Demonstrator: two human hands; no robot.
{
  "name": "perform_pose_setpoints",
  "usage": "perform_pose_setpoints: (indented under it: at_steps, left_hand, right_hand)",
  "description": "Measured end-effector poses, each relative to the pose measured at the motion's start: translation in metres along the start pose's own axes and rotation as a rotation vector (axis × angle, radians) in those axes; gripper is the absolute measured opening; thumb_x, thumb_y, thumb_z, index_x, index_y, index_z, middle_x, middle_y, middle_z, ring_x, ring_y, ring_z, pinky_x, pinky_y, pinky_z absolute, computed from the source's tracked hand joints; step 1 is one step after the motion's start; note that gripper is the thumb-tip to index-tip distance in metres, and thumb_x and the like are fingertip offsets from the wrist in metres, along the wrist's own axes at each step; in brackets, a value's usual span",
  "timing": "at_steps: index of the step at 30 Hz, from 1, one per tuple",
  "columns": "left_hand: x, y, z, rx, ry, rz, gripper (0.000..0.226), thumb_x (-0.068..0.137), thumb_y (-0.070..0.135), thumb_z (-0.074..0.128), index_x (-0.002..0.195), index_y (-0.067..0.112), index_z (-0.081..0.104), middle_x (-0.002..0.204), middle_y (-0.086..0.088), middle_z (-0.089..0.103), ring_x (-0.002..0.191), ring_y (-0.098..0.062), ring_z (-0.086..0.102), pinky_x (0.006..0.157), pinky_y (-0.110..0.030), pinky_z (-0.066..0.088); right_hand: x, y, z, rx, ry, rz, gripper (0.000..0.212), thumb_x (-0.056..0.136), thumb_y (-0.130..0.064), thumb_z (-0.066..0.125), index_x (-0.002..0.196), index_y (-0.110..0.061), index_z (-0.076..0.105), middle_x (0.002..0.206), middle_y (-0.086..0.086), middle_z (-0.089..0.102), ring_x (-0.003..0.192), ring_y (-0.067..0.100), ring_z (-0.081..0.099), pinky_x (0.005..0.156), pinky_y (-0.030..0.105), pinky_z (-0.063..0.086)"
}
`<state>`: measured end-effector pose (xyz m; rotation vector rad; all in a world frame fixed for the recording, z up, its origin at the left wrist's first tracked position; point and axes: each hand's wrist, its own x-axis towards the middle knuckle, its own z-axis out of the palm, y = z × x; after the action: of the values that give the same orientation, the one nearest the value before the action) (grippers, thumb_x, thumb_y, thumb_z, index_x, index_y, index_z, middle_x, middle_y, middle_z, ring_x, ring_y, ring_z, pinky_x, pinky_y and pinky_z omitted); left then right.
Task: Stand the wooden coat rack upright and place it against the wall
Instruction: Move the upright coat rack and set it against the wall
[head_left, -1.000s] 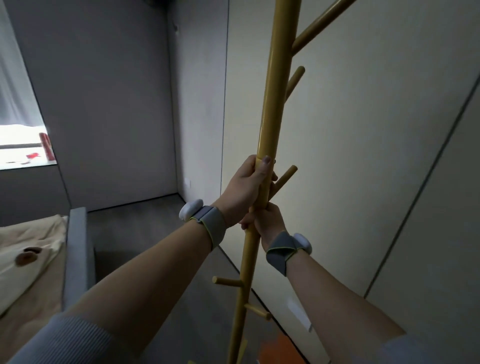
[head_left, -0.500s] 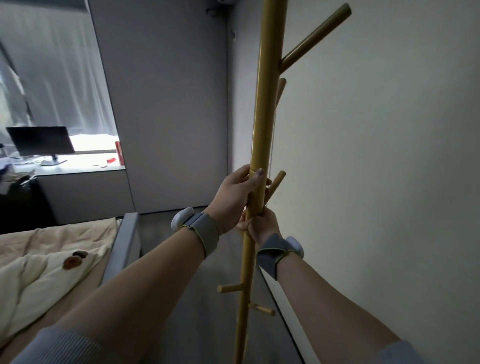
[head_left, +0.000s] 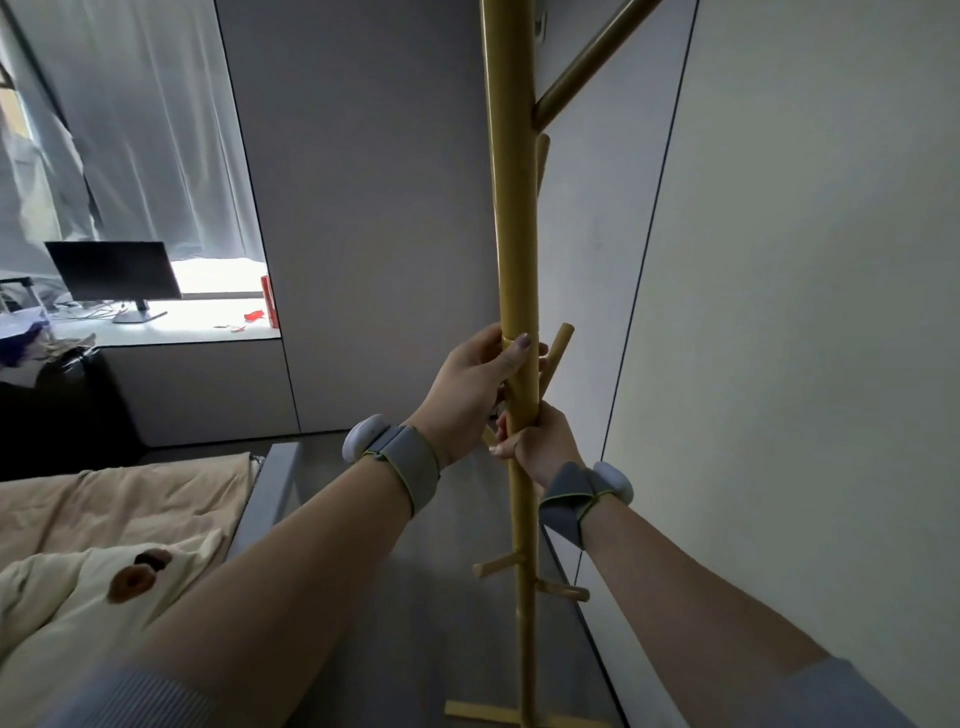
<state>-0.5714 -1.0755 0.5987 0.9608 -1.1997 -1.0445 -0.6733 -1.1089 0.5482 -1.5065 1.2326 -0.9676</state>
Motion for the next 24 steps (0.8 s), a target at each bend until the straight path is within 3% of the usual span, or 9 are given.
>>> perform_pose_setpoints:
  at_steps: [7, 12, 16, 19, 24]
  left_hand:
    - [0.133, -0.028, -0.024, 0.012, -0.012, 0.039, 0.029, 0.097, 0.025, 0.058, 0.123, 0.011, 0.063, 0.112, -0.006, 0.071, 0.116, -0.029, 0.065, 0.106, -0.051, 0.048]
    - [0.227, -0.058, -0.028, 0.049, 0.022, 0.039, 0.033, 0.095, 0.026, 0.062, 0.124, 0.011, 0.064, 0.117, -0.012, 0.071, 0.115, -0.031, 0.066, 0.104, -0.053, 0.049]
    - [0.300, -0.087, -0.032, 0.043, 0.051, 0.003, 0.033, 0.091, 0.026, 0.067, 0.121, 0.013, 0.067, 0.117, -0.013, 0.072, 0.116, -0.033, 0.065, 0.105, -0.055, 0.048]
    - [0.359, -0.105, -0.031, 0.055, 0.060, -0.028, 0.035, 0.091, 0.029, 0.065, 0.122, 0.012, 0.066, 0.117, -0.013, 0.071, 0.116, -0.034, 0.064, 0.103, -0.054, 0.050]
    - [0.451, -0.129, -0.051, 0.174, 0.087, 0.002, 0.035, 0.091, 0.030, 0.065, 0.123, 0.018, 0.064, 0.116, -0.007, 0.070, 0.112, -0.028, 0.066, 0.100, -0.048, 0.054]
  right_hand:
    - [0.140, -0.001, 0.000, -0.066, -0.002, -0.059, 0.021, 0.070, 0.001, 0.076, 0.082, -0.010, 0.062, 0.076, 0.001, 0.070, 0.079, 0.021, 0.068, 0.087, 0.039, 0.054]
    - [0.246, 0.015, -0.004, -0.051, -0.007, -0.039, 0.022, 0.069, 0.004, 0.076, 0.076, -0.011, 0.061, 0.071, 0.001, 0.068, 0.080, 0.026, 0.068, 0.090, 0.048, 0.055]
    - [0.331, 0.031, -0.005, -0.053, 0.005, 0.011, 0.025, 0.071, 0.000, 0.077, 0.070, -0.015, 0.057, 0.066, -0.004, 0.065, 0.066, 0.012, 0.064, 0.078, 0.030, 0.054]
    - [0.396, 0.041, -0.009, -0.044, -0.019, 0.025, 0.024, 0.073, 0.001, 0.075, 0.070, -0.015, 0.057, 0.066, -0.004, 0.065, 0.065, 0.010, 0.063, 0.070, 0.025, 0.050]
    - [0.497, 0.045, -0.008, 0.064, -0.046, 0.022, 0.026, 0.068, 0.012, 0.071, 0.073, -0.010, 0.058, 0.072, 0.004, 0.066, 0.076, 0.024, 0.066, 0.079, 0.039, 0.055]
